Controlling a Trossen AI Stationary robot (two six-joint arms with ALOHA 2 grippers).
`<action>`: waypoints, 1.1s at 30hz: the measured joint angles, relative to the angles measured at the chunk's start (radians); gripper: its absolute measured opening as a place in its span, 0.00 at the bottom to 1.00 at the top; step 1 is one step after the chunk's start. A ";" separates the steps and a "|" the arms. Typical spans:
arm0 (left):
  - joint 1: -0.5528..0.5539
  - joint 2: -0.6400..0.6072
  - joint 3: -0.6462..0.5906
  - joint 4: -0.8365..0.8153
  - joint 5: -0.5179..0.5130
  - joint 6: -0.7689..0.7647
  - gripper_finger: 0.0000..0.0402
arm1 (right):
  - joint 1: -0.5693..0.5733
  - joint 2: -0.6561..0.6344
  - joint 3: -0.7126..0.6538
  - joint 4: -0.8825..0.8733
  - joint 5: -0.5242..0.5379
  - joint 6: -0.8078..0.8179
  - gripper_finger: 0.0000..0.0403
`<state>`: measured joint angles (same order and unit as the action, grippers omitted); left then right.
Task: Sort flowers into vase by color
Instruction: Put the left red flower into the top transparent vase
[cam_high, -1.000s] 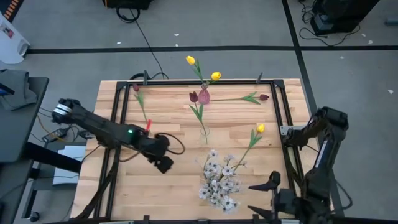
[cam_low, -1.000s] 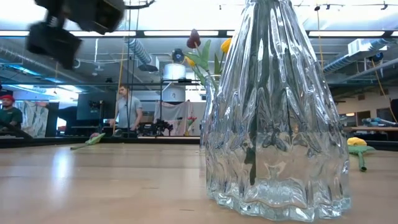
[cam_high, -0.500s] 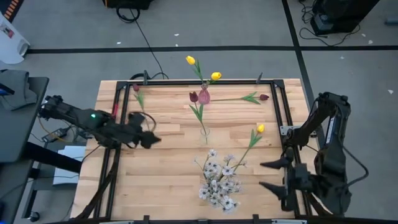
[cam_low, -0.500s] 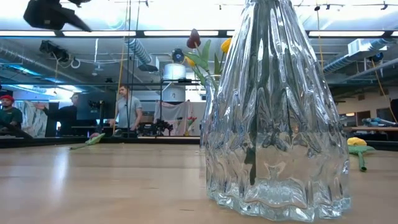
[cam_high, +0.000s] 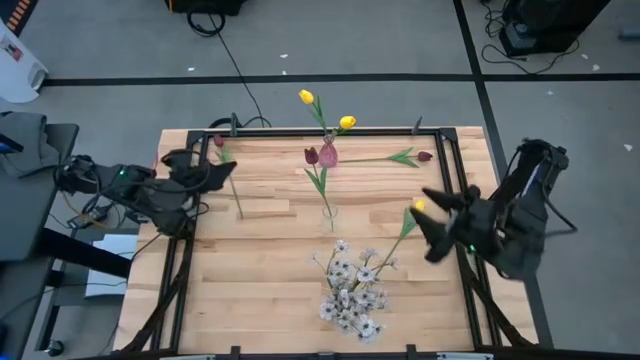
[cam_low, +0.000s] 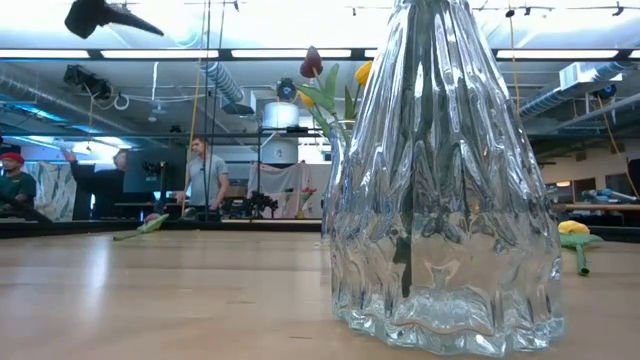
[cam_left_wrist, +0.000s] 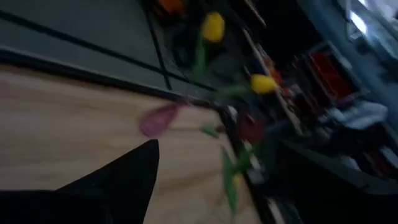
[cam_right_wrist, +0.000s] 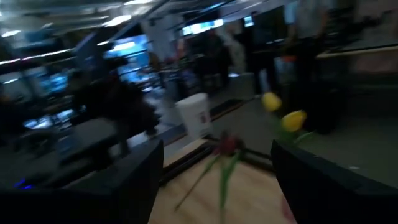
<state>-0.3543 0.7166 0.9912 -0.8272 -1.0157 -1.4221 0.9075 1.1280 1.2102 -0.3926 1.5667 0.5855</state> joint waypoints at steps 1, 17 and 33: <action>0.016 0.000 0.000 -0.020 -0.005 -0.002 0.81 | -0.027 -0.009 0.000 0.000 0.003 -0.002 0.76; 0.574 0.038 0.000 -0.474 0.398 0.083 0.70 | -0.398 -0.049 0.000 0.036 -0.115 0.022 0.76; 1.183 0.401 0.000 -0.362 0.866 0.621 0.60 | -0.656 -0.049 0.000 -0.006 -0.545 -0.001 0.76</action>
<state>0.8282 1.1181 0.9909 -1.1890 -0.1496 -0.8014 0.2519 1.0790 1.2102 -0.3990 1.0219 0.5850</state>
